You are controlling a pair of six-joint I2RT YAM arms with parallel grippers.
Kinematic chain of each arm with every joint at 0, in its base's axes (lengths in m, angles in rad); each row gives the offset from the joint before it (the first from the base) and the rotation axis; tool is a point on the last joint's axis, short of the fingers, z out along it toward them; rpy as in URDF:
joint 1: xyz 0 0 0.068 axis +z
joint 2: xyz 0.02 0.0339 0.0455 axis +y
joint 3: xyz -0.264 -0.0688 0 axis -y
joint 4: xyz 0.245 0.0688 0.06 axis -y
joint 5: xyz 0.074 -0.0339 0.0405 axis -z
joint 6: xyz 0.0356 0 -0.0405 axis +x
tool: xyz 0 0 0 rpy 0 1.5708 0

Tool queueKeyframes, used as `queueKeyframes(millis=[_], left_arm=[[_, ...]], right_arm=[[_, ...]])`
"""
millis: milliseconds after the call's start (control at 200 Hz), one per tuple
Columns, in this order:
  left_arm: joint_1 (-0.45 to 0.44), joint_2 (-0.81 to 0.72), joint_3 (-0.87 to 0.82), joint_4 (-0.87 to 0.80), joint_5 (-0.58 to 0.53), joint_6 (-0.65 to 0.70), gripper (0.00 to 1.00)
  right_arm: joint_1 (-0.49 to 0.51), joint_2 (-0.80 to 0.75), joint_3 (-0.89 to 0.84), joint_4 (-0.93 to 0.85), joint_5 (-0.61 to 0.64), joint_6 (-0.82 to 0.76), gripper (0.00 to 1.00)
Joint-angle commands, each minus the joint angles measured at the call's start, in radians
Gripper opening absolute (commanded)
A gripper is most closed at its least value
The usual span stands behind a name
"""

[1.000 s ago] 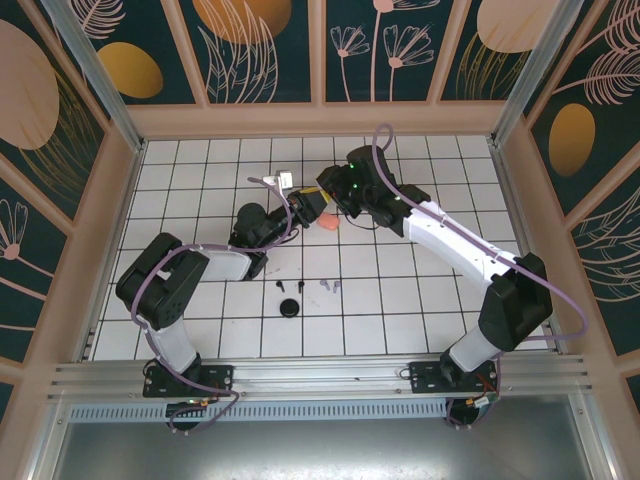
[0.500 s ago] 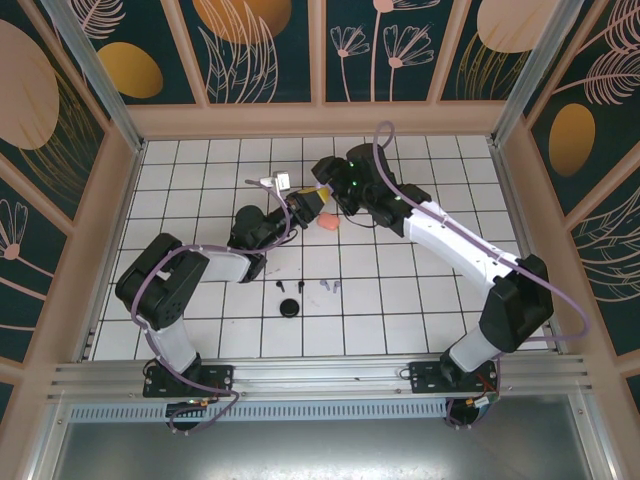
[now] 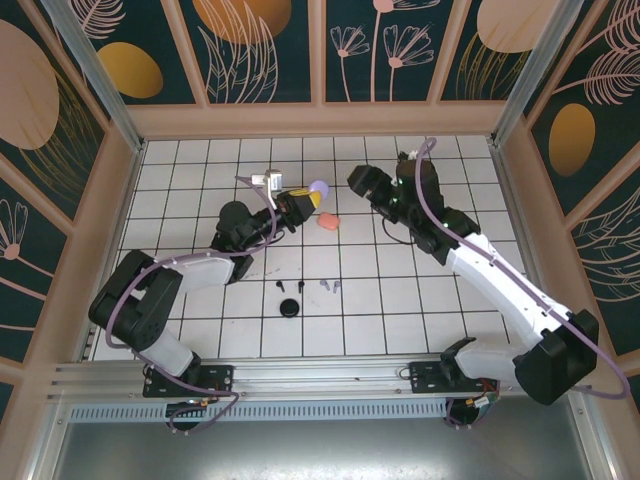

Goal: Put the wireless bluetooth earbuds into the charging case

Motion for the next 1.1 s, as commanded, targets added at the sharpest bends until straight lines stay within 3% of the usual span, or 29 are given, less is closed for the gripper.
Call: queueKeyframes(millis=[0, 185, 435, 751, 1096], left_arm=[[0.014, -0.044, 0.020, -0.111, 0.144, 0.088, 0.00], [0.016, -0.044, 0.078, -0.212, 0.282, 0.125, 0.00], [0.016, -0.025, 0.115, -0.219, 0.360, 0.095, 0.00], [0.016, -0.022, 0.132, -0.217, 0.378, 0.081, 0.00], [0.016, -0.030, 0.146, -0.224, 0.396, 0.077, 0.00]], right_arm=[[-0.011, -0.070, -0.064, 0.109, -0.093, -0.272, 0.74], [-0.011, -0.118, -0.120, 0.146, -0.236, -0.492, 0.74], [-0.011, -0.067, -0.111, 0.163, -0.338, -0.529, 0.74], [-0.011, -0.009, -0.095, 0.163, -0.350, -0.526, 0.71], [-0.010, 0.031, -0.108, 0.158, -0.282, -0.511, 0.65]])
